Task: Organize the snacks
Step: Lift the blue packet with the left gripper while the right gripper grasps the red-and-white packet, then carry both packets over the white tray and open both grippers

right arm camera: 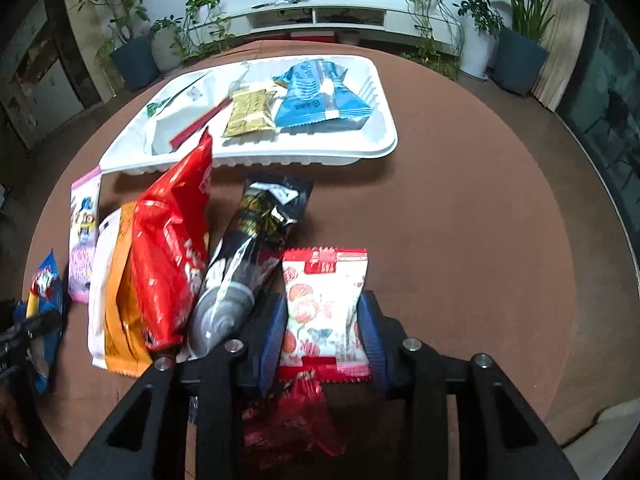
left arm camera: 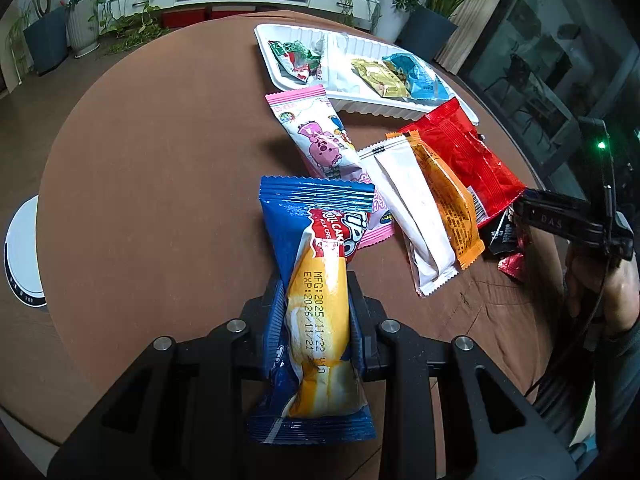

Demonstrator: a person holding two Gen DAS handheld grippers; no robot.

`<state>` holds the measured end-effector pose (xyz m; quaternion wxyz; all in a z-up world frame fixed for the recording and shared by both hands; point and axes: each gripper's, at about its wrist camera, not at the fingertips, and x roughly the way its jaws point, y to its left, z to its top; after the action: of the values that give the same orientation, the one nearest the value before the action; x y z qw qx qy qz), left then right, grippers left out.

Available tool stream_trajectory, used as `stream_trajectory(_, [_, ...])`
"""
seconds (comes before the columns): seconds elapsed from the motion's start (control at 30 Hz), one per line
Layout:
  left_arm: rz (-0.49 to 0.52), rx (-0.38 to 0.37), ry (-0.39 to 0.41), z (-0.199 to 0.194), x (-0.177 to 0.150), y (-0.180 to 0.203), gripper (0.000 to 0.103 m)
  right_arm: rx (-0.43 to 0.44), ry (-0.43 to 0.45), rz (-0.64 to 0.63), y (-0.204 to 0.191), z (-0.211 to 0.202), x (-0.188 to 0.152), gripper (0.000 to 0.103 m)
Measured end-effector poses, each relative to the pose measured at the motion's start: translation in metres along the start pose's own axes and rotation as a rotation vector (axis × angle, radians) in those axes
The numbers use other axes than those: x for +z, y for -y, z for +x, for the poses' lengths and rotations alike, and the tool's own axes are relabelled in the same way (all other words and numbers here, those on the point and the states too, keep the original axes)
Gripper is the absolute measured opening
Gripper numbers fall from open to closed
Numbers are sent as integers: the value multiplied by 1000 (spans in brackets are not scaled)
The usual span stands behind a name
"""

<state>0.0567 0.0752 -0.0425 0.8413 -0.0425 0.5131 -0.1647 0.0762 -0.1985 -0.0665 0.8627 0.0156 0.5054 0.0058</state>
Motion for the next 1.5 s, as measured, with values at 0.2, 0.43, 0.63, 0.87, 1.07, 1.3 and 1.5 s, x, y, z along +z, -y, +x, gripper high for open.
stream_trajectory(0.2, [7, 9, 5, 0, 0, 2, 26, -9, -5, -31, -1, -2, -3, 36])
stream_trajectory(0.43, [4, 5, 17, 0, -1, 2, 26, 41, 14, 27, 13, -5, -5, 31])
stream_trajectory(0.63, [-13, -3, 28, -3, 0, -3, 26, 66, 52, 84, 26, -13, -3, 30])
stream_trajectory(0.87, [-40, -23, 46, -10, 0, -8, 26, 102, 87, 168, 50, -25, 2, 30])
stream_trajectory(1.07, [-58, -38, 82, -25, 7, -13, 26, 130, 108, 232, 71, -32, 4, 30])
stream_trajectory(1.3, [-97, -74, 139, -49, 32, -28, 26, 129, 167, 321, 109, -48, 15, 30])
stream_trajectory(1.5, [-108, -75, 196, -65, 73, -44, 26, 111, 252, 383, 146, -76, 39, 30])
